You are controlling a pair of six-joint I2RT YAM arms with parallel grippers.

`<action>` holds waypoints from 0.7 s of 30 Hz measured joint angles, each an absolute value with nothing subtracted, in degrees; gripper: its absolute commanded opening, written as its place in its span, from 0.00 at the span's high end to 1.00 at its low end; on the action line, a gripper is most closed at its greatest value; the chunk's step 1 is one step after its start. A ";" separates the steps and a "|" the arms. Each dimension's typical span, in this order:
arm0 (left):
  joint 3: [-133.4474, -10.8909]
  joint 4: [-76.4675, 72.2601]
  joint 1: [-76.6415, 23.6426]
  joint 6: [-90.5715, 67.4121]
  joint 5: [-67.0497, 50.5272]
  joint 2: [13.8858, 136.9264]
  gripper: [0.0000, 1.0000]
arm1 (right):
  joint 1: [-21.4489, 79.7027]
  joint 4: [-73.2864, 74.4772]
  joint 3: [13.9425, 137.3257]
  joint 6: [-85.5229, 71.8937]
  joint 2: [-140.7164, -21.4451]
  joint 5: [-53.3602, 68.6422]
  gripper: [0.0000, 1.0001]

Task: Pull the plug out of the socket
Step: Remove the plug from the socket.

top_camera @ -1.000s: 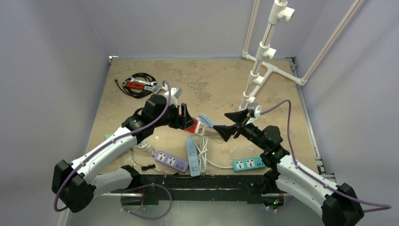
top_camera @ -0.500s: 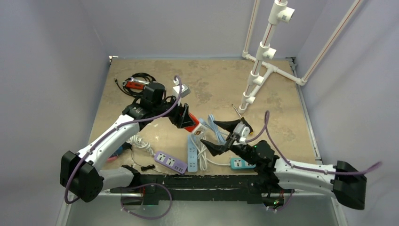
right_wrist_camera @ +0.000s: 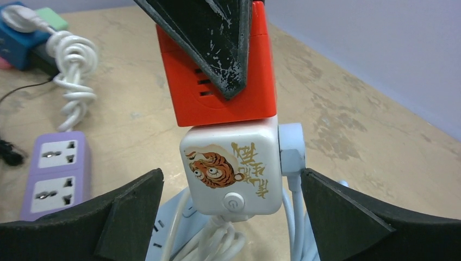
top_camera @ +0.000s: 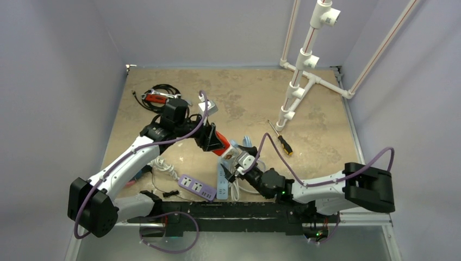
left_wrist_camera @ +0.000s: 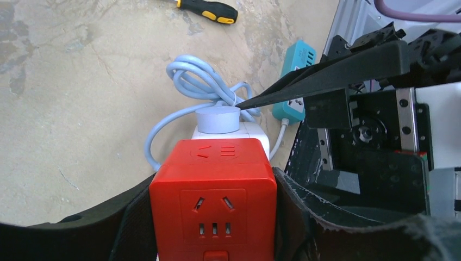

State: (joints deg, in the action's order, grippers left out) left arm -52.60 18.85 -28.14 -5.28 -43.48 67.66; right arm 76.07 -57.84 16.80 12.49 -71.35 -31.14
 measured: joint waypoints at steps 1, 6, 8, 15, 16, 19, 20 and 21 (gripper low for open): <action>-52.58 18.85 -28.14 -5.32 -43.40 67.66 1.00 | 76.44 -57.80 17.96 12.82 -72.99 -33.15 0.01; -52.58 18.06 -27.55 -5.34 -43.42 67.66 1.00 | 76.88 -57.74 20.69 13.67 -76.12 -37.43 0.01; -52.58 17.67 -27.46 -5.34 -43.53 67.66 1.00 | 76.88 -57.67 21.06 13.96 -76.25 -37.89 0.01; -52.58 18.81 -27.46 -4.38 -43.40 67.02 1.00 | 76.86 -57.21 21.06 15.53 -75.31 -38.22 0.01; -52.58 19.16 -27.51 -4.21 -43.33 66.70 1.00 | 76.86 -57.34 20.78 15.81 -74.35 -38.28 0.01; -52.58 19.35 -27.64 -3.84 -43.38 65.25 1.00 | 77.08 -59.33 17.72 16.69 -70.43 -37.52 0.01; -52.58 19.35 -27.73 -3.79 -43.46 64.88 1.00 | 77.21 -61.12 15.86 17.37 -69.01 -37.06 0.01; -52.58 19.40 -27.75 -3.79 -43.62 64.66 1.00 | 77.19 -63.22 13.82 18.33 -67.75 -36.80 0.01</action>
